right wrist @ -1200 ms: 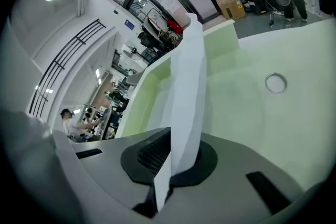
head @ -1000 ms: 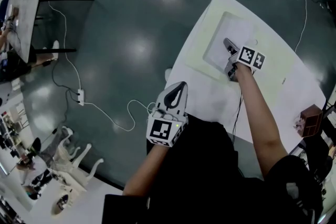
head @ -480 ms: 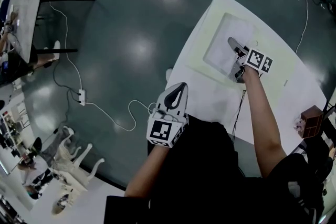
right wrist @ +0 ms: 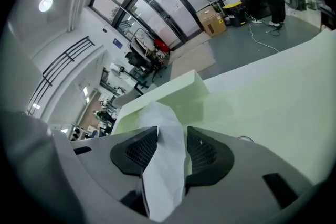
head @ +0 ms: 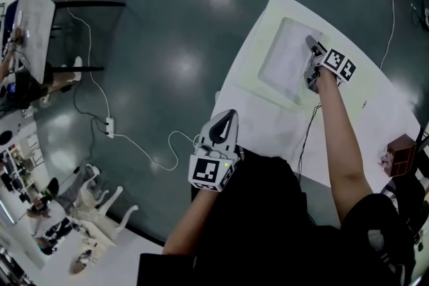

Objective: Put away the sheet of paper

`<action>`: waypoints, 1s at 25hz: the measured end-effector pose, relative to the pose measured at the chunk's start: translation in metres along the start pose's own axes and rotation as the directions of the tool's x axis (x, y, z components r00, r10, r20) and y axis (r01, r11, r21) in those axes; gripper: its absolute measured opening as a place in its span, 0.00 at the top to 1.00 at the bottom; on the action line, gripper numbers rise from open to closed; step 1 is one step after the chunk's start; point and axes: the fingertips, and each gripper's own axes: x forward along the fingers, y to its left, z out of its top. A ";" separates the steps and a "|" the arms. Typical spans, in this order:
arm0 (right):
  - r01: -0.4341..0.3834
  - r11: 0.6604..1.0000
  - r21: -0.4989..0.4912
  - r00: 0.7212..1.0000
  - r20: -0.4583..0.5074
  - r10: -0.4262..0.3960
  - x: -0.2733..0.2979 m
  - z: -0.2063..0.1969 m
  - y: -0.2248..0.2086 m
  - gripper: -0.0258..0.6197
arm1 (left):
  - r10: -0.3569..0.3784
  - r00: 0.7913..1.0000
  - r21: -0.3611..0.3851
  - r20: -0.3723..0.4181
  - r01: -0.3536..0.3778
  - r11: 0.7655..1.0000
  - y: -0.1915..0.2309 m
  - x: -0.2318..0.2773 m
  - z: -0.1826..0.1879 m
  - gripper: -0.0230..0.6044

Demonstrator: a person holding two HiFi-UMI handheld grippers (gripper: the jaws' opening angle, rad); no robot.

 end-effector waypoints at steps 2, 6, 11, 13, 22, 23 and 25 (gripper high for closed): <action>0.023 1.000 -0.015 1.000 -0.016 -0.024 0.002 -0.003 -0.003 0.73 | 0.007 1.000 0.004 0.000 -0.007 1.000 -0.002 -0.003 -0.001 0.96; 0.021 1.000 -0.021 1.000 -0.012 -0.021 0.003 -0.002 -0.002 0.75 | 0.019 1.000 0.001 0.005 -0.019 1.000 -0.005 -0.009 -0.001 0.96; 0.014 0.995 -0.101 1.000 0.019 -0.012 -0.012 0.003 0.003 0.74 | 0.025 0.999 0.022 0.032 -0.025 0.999 -0.008 -0.016 0.009 0.96; 0.016 0.980 -0.199 1.000 0.026 -0.011 -0.024 0.007 0.008 0.74 | 0.023 0.999 0.040 0.040 -0.024 0.999 -0.010 -0.016 0.014 0.96; -0.076 0.912 -0.404 0.996 0.007 0.086 -0.122 -0.007 0.043 0.74 | -0.047 0.992 0.057 0.114 0.041 0.998 -0.027 -0.009 0.038 0.96; -0.092 0.911 -0.403 0.995 0.002 0.101 -0.133 -0.015 0.050 0.74 | -0.059 0.990 0.064 0.124 0.051 0.997 -0.028 -0.008 0.042 0.96; -0.114 0.913 -0.391 0.992 0.004 0.126 -0.154 -0.030 0.064 0.74 | -0.089 0.986 0.080 0.142 0.079 0.994 -0.027 -0.007 0.051 0.96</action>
